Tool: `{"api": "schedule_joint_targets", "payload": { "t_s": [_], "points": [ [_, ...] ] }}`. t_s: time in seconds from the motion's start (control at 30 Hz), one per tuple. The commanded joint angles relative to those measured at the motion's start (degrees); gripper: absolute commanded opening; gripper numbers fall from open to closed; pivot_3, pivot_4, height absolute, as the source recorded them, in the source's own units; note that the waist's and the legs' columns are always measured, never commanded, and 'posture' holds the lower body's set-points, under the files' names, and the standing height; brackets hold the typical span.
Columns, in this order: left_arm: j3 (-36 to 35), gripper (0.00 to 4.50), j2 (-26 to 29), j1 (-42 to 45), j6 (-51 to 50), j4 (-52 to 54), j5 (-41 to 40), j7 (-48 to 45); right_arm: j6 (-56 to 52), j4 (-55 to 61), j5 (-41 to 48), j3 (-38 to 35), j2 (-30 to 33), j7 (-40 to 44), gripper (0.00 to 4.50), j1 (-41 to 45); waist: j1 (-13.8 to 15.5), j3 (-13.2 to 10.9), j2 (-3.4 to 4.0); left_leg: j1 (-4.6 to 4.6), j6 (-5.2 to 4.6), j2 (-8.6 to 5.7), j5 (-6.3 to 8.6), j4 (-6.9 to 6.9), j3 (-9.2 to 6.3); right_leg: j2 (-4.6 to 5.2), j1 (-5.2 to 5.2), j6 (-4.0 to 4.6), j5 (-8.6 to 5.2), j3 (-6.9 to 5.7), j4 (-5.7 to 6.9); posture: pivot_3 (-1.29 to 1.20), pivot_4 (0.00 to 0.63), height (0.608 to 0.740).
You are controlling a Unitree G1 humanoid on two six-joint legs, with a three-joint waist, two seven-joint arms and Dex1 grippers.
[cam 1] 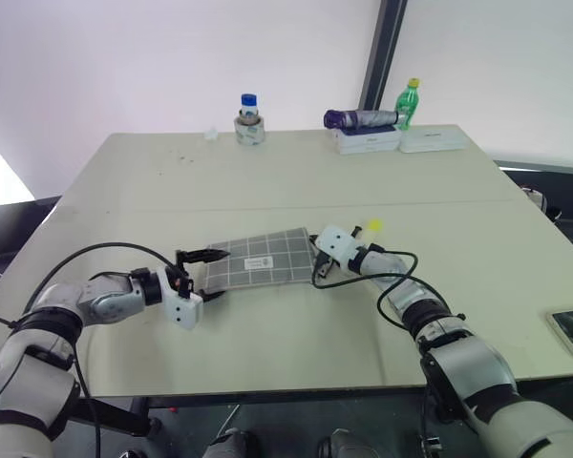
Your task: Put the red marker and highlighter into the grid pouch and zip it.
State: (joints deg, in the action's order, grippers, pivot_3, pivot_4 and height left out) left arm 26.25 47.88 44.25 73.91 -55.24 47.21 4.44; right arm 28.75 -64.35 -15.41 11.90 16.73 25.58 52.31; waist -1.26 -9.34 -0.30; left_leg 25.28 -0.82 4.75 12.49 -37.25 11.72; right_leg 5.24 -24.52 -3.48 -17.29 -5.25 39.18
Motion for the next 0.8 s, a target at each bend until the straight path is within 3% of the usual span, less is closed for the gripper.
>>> {"api": "schedule_joint_targets", "payload": {
  "t_s": [0.03,0.8],
  "points": [
    [0.67,4.5,1.12,-1.43,1.08,0.49,-1.19,-2.29,1.21,0.29,0.09,-0.22,0.06,-0.25,0.06,2.02,-0.02,0.0,0.0,0.0,0.0,0.0,0.0,0.0,0.01,0.0,0.0,0.0,0.0,0.0,0.0,0.0,0.15,0.74],
    [0.96,4.5,0.4,-2.97,-6.62,-5.26,-4.97,-7.32,1.38,0.57,0.29,-0.17,0.02,0.05,0.06,2.64,-1.25,0.02,0.01,-0.32,0.19,0.04,-0.12,0.02,-0.01,-0.08,0.15,0.0,0.0,0.07,0.28,0.0,0.15,0.74]
  ]
}}
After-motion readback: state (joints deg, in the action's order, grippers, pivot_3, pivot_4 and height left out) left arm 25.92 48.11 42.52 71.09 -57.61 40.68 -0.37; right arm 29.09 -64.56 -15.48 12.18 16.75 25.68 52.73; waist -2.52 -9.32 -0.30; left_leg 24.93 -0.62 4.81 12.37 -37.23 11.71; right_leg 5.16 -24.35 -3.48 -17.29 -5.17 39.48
